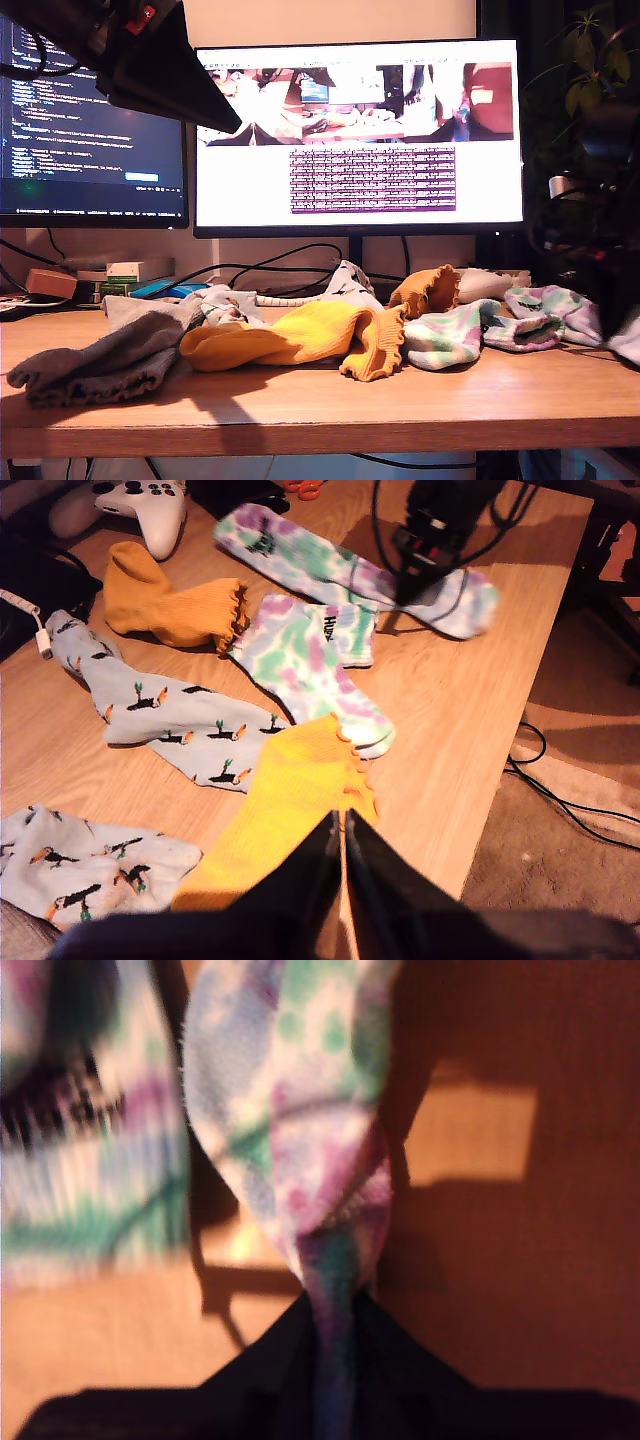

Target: Pair up the socks based on colour and pattern, by placing them on top of one another

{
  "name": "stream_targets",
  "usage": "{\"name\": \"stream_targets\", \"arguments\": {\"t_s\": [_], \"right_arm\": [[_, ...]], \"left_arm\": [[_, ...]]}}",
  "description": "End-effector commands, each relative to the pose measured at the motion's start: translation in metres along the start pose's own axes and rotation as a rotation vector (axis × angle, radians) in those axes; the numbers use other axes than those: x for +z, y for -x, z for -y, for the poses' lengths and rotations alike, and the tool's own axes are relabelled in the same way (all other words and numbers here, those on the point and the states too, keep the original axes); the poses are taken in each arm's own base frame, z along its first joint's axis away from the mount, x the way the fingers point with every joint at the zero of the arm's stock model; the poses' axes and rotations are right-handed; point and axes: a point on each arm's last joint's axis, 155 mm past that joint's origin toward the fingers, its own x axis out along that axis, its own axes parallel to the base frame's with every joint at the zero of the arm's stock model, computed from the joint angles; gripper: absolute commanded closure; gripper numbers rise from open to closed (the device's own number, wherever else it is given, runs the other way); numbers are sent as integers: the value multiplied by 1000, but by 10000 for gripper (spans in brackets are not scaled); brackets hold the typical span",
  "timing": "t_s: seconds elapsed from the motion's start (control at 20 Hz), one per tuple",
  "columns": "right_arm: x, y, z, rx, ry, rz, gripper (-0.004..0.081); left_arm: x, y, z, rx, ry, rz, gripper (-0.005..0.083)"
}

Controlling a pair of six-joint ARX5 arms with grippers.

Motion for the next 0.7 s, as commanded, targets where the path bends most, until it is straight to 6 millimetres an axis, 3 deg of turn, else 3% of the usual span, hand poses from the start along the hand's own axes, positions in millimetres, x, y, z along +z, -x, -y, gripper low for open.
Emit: {"name": "stream_targets", "arguments": {"t_s": [0.0, 0.3, 0.35, 0.5, 0.55, 0.65], "right_arm": [[-32, -5, 0, 4, -43, -115, 780], [-72, 4, -6, 12, -97, -278, 752], [-72, 4, -6, 12, -98, -275, 688], [-70, 5, -7, 17, -112, -268, 349], [-69, 7, -6, 13, -111, -261, 281], [-57, 15, -6, 5, -108, -198, 270]], "left_arm": [[-8, -5, 2, -11, -1, -18, 797], [-8, -5, 2, -11, -3, -18, 797], [-8, -5, 2, -12, -3, -18, 797], [-8, -5, 2, -12, -10, -17, 797], [-8, -5, 2, -12, -11, -17, 797], [-8, -5, 2, -11, -25, -17, 797]]}}
